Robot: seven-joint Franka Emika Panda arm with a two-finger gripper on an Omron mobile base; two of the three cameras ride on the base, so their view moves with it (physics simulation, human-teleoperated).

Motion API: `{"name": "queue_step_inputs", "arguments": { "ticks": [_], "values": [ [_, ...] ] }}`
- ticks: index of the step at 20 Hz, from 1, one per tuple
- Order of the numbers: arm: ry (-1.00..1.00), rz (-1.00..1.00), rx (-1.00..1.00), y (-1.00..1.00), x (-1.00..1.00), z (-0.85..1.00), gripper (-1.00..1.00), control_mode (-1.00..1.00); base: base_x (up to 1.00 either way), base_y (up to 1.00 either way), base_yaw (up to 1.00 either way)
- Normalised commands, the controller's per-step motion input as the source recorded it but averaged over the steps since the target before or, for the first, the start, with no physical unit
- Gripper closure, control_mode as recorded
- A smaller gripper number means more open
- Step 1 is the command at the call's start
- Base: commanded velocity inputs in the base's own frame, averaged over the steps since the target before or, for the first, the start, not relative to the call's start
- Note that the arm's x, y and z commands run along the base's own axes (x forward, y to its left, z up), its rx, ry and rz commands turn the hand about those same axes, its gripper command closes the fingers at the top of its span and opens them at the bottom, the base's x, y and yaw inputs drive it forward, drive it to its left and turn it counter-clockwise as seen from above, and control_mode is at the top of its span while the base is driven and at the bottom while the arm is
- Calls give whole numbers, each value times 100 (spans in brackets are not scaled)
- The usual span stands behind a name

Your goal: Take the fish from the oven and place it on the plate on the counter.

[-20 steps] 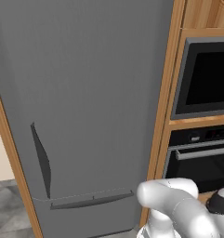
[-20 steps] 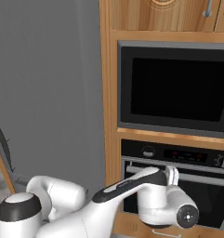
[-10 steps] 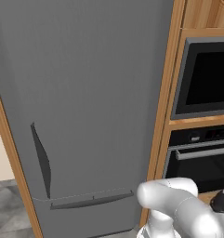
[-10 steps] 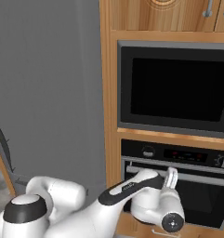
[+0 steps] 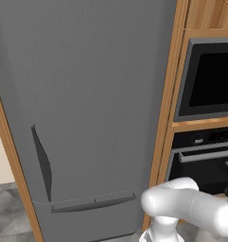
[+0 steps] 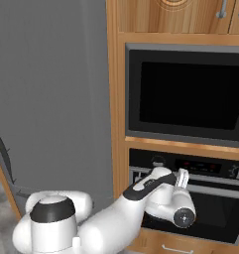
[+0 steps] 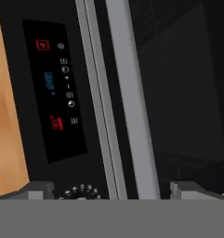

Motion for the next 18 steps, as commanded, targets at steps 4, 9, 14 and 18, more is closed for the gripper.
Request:
{"name": "queue_step_inputs", "arguments": {
  "ticks": [4, 9, 14, 18],
  "values": [
    [-7, 8, 11, -29, 0, -37, -100, -100, 0, 0, 0],
    [-8, 8, 7, -28, 20, -34, -100, -100, 0, 0, 0],
    [-9, 9, 8, -31, 24, -23, -100, -100, 0, 0, 0],
    [-7, 8, 7, -32, 39, -28, -100, -100, 0, 0, 0]
  ]
}}
